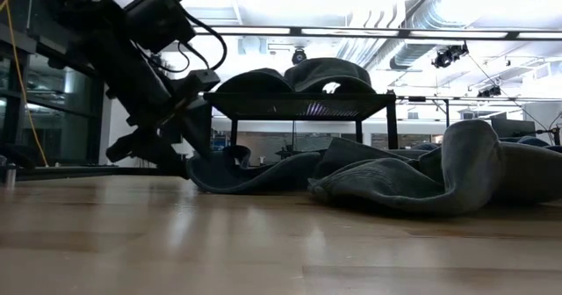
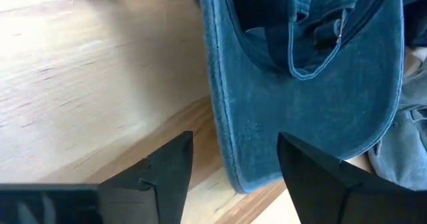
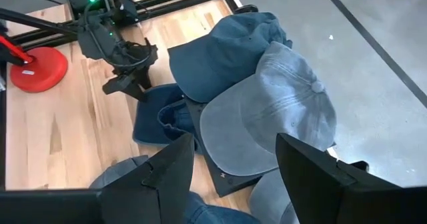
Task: Pick & Place hat
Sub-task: Stack the left blue cap on top of the blue cap on the shelf
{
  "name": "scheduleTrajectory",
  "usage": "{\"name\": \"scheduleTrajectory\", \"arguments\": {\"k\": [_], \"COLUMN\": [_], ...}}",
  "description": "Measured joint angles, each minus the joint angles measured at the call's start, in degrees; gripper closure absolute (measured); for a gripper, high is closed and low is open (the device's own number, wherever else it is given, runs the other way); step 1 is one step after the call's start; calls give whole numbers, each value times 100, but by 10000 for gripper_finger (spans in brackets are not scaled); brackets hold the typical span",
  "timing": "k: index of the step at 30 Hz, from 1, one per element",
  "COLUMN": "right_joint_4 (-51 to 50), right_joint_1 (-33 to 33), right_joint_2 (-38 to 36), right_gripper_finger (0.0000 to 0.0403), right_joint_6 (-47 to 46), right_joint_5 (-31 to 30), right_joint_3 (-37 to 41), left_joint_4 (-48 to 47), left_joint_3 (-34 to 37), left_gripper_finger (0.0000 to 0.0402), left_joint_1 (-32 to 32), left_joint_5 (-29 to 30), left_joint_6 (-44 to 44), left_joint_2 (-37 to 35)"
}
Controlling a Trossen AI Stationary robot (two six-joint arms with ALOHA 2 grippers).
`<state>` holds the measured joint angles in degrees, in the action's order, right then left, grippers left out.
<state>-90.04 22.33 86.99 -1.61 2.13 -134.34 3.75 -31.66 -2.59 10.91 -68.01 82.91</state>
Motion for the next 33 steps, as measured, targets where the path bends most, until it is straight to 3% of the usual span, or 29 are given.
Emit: {"name": "scheduleTrajectory", "arguments": {"k": [15, 21, 28, 33], "right_joint_4": [1, 2, 2, 2], "right_joint_1": [0, -1, -375, -725], "right_joint_2": [-1, -9, -12, -12], "right_gripper_finger": [199, 199, 199, 199], "right_joint_6": [34, -80, 216, 553], "right_joint_5": [-23, 416, 597, 613], "right_joint_3": [28, 28, 28, 28], "left_joint_4": [27, -13, -175, -960], "left_joint_3": [-11, -87, -582, -1145], "left_gripper_finger": [388, 391, 394, 394], "left_joint_1": [-2, -50, -245, -271], "left_joint_5": [-131, -655, -1775, -1992], "left_joint_6": [2, 198, 869, 1283], "left_joint_2": [-14, -7, -46, -175]}}
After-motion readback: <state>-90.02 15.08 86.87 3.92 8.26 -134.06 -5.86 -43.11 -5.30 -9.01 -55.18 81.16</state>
